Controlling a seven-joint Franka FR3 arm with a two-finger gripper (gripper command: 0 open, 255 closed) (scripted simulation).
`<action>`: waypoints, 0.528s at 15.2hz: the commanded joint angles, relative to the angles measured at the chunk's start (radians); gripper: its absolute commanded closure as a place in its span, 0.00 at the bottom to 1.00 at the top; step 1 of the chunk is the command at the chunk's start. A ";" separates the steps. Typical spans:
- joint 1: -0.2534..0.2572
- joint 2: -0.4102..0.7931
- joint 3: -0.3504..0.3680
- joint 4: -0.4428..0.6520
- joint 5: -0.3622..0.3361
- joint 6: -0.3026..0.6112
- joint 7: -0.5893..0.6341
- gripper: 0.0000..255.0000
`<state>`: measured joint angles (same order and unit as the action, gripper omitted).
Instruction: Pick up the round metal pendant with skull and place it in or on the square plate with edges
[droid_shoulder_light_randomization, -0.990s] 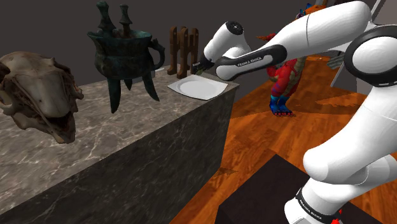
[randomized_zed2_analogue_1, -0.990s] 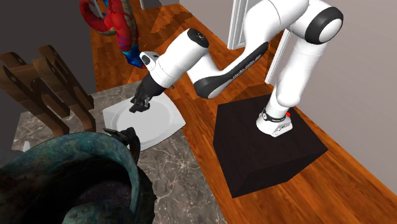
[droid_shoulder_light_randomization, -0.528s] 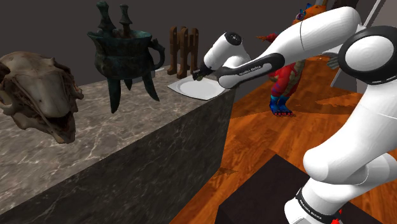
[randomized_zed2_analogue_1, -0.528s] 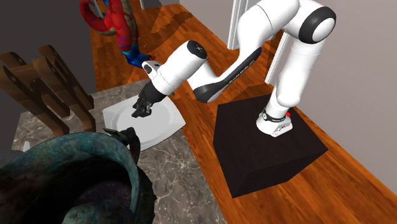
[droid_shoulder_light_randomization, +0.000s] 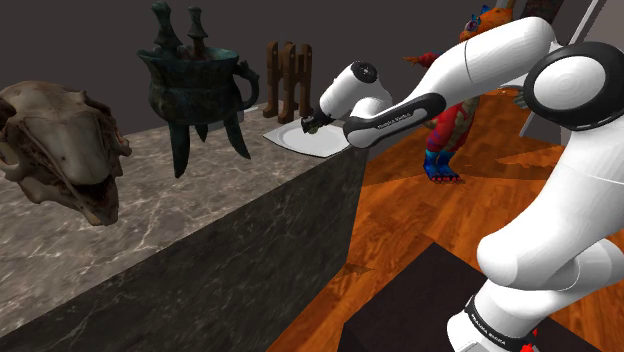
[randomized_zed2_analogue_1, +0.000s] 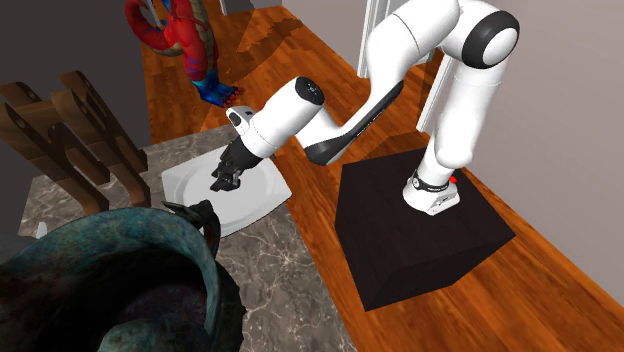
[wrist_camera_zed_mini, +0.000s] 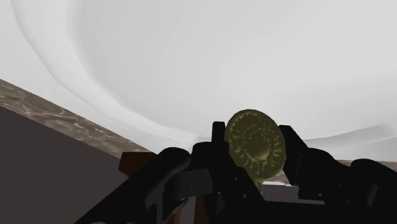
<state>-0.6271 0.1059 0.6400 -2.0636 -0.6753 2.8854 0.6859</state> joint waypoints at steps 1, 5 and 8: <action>0.000 0.000 0.000 -0.001 -0.001 0.001 0.001 1.00; 0.000 0.000 0.000 0.000 -0.001 0.000 0.001 0.00; 0.000 0.000 0.000 0.000 -0.001 0.000 0.001 0.00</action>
<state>-0.6270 0.1059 0.6397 -2.0640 -0.6762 2.8858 0.6866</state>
